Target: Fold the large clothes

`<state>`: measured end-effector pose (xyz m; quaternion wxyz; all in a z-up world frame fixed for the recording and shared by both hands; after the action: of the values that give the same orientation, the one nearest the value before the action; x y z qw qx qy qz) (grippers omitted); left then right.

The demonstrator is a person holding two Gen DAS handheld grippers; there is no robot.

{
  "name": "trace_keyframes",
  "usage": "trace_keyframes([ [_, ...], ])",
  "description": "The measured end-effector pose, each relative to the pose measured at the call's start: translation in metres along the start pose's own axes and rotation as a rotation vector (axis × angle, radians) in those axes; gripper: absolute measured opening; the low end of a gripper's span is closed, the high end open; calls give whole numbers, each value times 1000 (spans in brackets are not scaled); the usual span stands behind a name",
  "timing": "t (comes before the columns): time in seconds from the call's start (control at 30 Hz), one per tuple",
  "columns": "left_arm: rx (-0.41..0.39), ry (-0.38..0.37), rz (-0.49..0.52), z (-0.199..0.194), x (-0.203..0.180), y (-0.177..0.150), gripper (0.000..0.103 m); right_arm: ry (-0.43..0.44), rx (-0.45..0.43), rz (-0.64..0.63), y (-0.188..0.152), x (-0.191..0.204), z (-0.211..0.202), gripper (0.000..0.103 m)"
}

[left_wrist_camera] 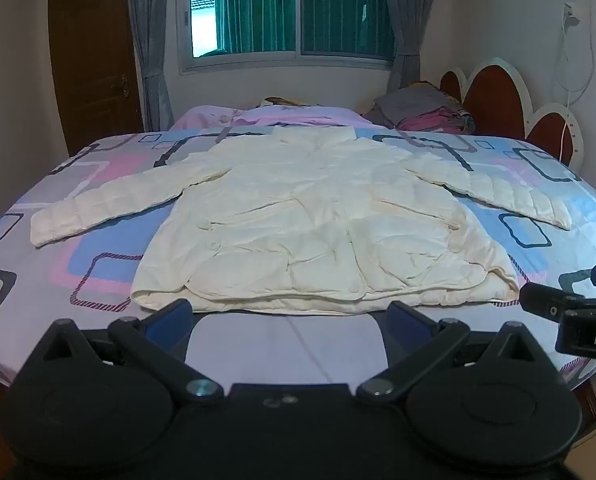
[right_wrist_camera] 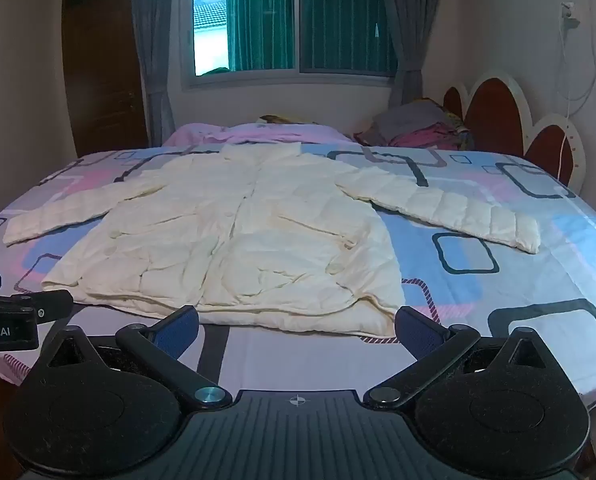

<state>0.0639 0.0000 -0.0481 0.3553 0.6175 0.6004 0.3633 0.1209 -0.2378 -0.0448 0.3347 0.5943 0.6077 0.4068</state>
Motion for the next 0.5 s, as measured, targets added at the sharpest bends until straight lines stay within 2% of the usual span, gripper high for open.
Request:
trace_keyframes([
  [0.5, 0, 8, 8, -1, 4, 5, 103, -6, -7, -4, 3, -3, -2, 103],
])
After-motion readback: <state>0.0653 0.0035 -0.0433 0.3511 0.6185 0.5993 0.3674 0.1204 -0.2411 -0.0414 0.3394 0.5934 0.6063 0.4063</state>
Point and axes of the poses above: each gripper's, at about its wrist camera, not at the fingertips, and z roughly the way its jaws point, x to its left, y to its top, the point moved 8 cm from there along z, roughly the way its jaws point, and after that the axes turned 8 degrees about -x, right-handed, at the moved point
